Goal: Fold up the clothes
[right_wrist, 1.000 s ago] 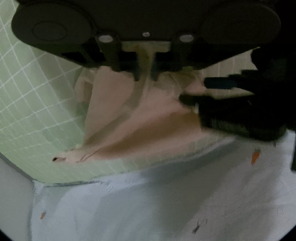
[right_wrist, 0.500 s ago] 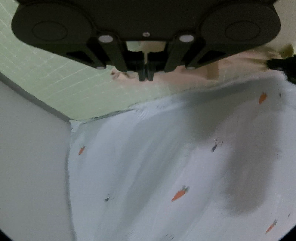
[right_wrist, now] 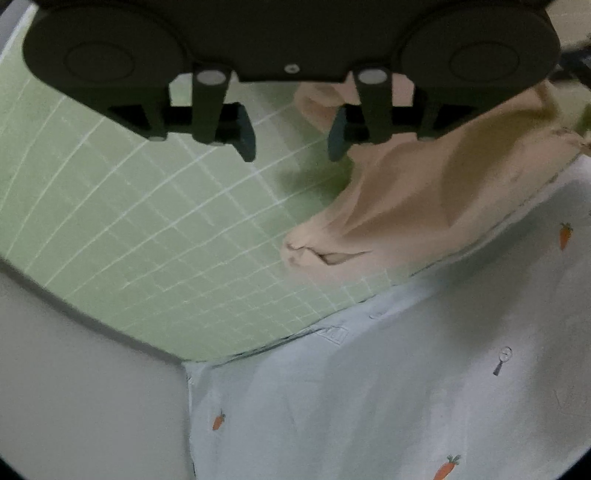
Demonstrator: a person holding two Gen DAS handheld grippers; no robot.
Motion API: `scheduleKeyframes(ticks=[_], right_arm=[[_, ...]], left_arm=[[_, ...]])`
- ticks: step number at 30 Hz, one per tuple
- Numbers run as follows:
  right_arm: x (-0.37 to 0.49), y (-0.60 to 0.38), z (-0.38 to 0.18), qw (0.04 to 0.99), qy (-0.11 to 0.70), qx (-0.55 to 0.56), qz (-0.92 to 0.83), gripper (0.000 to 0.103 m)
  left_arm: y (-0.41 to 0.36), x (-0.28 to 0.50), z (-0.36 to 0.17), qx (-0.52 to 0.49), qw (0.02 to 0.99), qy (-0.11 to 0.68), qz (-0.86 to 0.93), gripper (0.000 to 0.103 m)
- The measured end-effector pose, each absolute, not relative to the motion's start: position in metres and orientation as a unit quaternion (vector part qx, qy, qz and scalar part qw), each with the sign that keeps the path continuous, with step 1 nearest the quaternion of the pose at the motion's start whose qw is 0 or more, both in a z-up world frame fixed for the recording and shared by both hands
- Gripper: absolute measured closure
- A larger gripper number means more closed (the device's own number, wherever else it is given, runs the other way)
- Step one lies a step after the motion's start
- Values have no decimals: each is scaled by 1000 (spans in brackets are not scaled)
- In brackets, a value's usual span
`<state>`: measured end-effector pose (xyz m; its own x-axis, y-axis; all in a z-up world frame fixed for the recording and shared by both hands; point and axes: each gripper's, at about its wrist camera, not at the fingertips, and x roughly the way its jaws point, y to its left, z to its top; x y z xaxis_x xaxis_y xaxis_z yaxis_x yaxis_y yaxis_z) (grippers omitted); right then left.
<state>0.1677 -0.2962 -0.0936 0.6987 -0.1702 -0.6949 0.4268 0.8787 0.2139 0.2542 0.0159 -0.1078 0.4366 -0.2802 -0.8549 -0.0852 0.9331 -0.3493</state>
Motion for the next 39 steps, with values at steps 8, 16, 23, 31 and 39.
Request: scheduleKeyframes(ticks=[8,16,23,31,39], right_arm=[[180,-290,-123,857,407,288,-132,39],[185,-304,-156,790,436,410,-130,56],[146,-315,-140,819,369,420,-129,91],[84,-335,-95,873,317,340,-148,94],[62,-323,-106,886,376,224,-154,80]], left_arm=[[1,261,-148,-163,786,595,-47,41],[-1,256,-156,-170,791,585,-52,92],[7,209,-141,-183,811,554,-45,100],[17,143,-96,-187,832,521,-25,100],[11,89,-120,-172,807,564,0,95]])
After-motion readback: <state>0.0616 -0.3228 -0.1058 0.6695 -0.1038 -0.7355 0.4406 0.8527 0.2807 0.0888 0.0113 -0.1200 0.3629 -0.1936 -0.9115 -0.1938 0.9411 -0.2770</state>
